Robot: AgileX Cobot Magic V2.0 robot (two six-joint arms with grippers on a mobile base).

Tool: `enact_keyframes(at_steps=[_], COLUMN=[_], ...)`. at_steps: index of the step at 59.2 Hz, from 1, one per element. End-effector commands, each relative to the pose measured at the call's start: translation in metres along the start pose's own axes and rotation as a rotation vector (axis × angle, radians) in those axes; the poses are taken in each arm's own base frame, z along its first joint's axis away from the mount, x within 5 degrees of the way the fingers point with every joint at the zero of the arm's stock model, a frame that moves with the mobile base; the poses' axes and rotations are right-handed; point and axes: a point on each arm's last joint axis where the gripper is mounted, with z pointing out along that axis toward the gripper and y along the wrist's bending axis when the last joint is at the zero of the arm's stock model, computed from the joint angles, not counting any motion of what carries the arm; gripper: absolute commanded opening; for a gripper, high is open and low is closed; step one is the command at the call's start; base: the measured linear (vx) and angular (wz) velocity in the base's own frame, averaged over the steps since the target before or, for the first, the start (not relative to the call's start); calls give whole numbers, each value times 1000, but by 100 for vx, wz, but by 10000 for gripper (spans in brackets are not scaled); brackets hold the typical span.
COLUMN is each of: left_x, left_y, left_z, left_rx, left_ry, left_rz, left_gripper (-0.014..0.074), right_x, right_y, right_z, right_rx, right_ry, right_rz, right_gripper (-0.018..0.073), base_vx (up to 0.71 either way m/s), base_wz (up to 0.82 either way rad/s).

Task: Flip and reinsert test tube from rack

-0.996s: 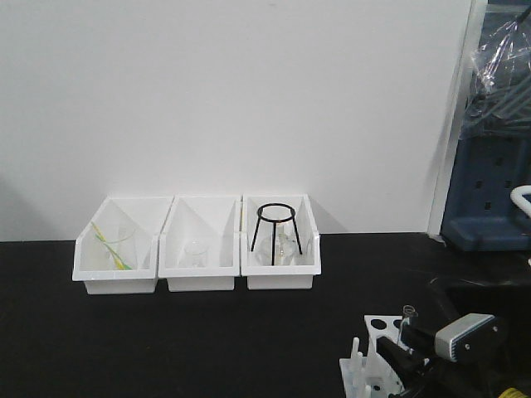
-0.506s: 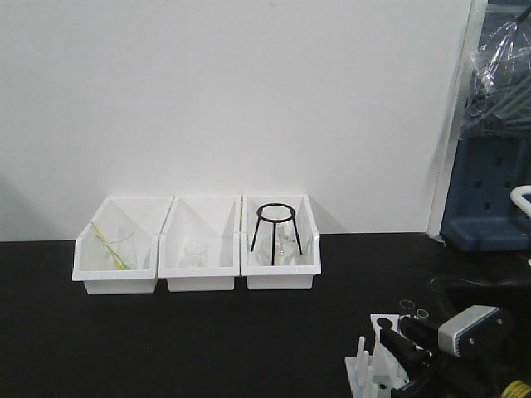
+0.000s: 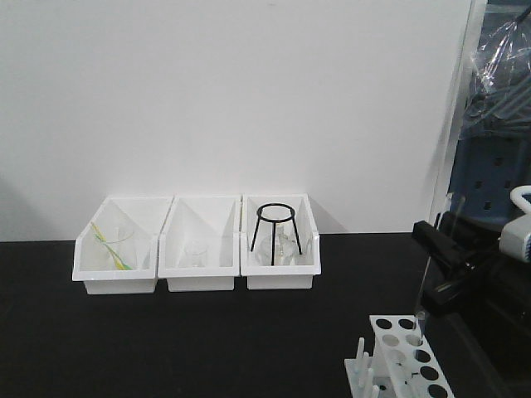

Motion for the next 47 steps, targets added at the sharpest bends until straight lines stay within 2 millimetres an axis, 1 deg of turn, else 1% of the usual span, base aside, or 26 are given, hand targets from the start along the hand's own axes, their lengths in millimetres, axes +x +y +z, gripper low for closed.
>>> enact_keyframes(at_steps=[1,3,6,8,12,15,17,23,26,28,30,34,35,36,37,39,42,47], left_x=[-7,-7,-7,-7,-7,-7,-7,-7,-7,-7,-7,-7,-7,-7,-7,-7,-7,-7], left_y=[-2,-2,-2,-2,-2,-2,-2,-2,-2,-2,-2,-2,-2,-2,-2,-2,-2,-2], left_z=[0,0,0,0,0,0,0,0,0,0,0,0,0,0,0,0,0,0], left_rx=[22,22,22,22,22,22,22,22,22,22,22,22,22,22,22,22,22,22], left_ry=[-78,-78,-78,-78,-78,-78,-78,-78,-78,-78,-78,-78,-78,-78,-78,-78,-78,-78], left_rz=[-4,-4,-4,-4,-4,-4,-4,-4,-4,-4,-4,-4,-4,-4,-4,-4,-4,-4], left_gripper=[-6,-6,-6,-6,-6,-6,-6,-6,-6,-6,-6,-6,-6,-6,-6,-6,-6,-6], right_x=[-31,-32,-30,-27,-23,-21,-21,-22,-23,-26,-31,-43,-45,-46,-46,-46,-44,-41], right_y=[-2,-2,0,2,3,3,3,1,-2,-5,-9,-21,-25,-27,-30,-34,-36,-37], right_z=[-2,-2,-4,-6,-9,-11,-12,-12,-12,-11,-11,-10,-11,-11,-12,-13,-13,-12], right_rx=[-13,-29,-96,-159,-232,-269,-276,-245,-198,-134,-46,152,206,240,285,340,382,393], right_ry=[-14,31,111,159,214,237,242,256,269,274,263,204,183,170,153,127,110,109], right_rz=[-217,-353,-647,-879,-1137,-1229,-1246,-1203,-1126,-1001,-812,-307,-145,-39,106,293,430,461], right_gripper=[-12,-12,-12,-12,-11,-9,-8,-8,-8,-8,-8,-8,-8,-8,-8,-8,-8,-8], base_vx=[0,0,0,0,0,0,0,0,0,0,0,0,0,0,0,0,0,0], base_wz=[0,0,0,0,0,0,0,0,0,0,0,0,0,0,0,0,0,0])
